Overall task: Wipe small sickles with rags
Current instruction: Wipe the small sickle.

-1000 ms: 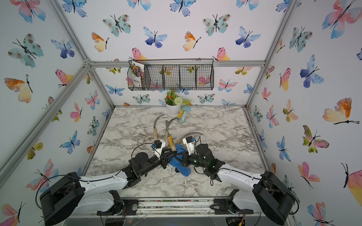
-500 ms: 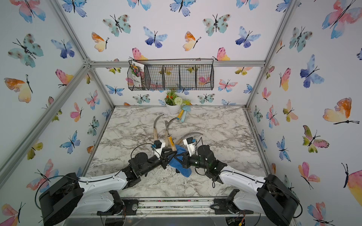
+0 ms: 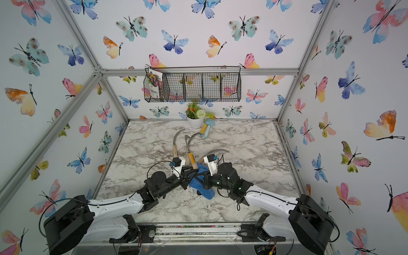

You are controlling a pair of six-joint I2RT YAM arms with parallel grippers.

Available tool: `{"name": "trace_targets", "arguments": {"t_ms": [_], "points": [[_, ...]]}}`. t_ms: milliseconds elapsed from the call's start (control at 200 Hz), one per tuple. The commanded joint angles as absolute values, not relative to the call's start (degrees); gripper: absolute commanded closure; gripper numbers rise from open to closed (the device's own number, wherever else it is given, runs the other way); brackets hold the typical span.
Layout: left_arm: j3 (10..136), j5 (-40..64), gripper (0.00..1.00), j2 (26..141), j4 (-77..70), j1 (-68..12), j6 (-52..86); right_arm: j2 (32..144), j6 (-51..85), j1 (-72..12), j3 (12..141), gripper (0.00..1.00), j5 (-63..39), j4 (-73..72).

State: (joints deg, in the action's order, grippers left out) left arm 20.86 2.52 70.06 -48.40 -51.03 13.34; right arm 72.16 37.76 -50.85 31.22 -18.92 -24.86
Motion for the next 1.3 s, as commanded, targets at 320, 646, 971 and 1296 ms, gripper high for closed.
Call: {"name": "trace_targets", "arguments": {"t_ms": [320, 646, 971, 1296], "points": [[21.96, 4.58, 1.0, 71.52, -44.66, -51.57, 13.27, 64.07, 35.71, -52.87, 28.54, 0.98, -10.11, -26.73], [24.85, 4.89, 1.0, 74.38, -41.04, -51.86, 11.98, 59.37, 37.79, -39.98, 20.82, 0.98, -14.18, -25.66], [31.27, -0.2, 1.0, 80.07, -34.01, -57.71, 7.46, 62.06, 40.88, -25.53, 15.66, 0.98, -33.59, -36.4], [37.15, -0.77, 1.0, 86.18, -28.01, -58.54, 6.78, 67.47, 41.56, -25.54, 16.29, 0.98, -40.78, -42.56]]}}
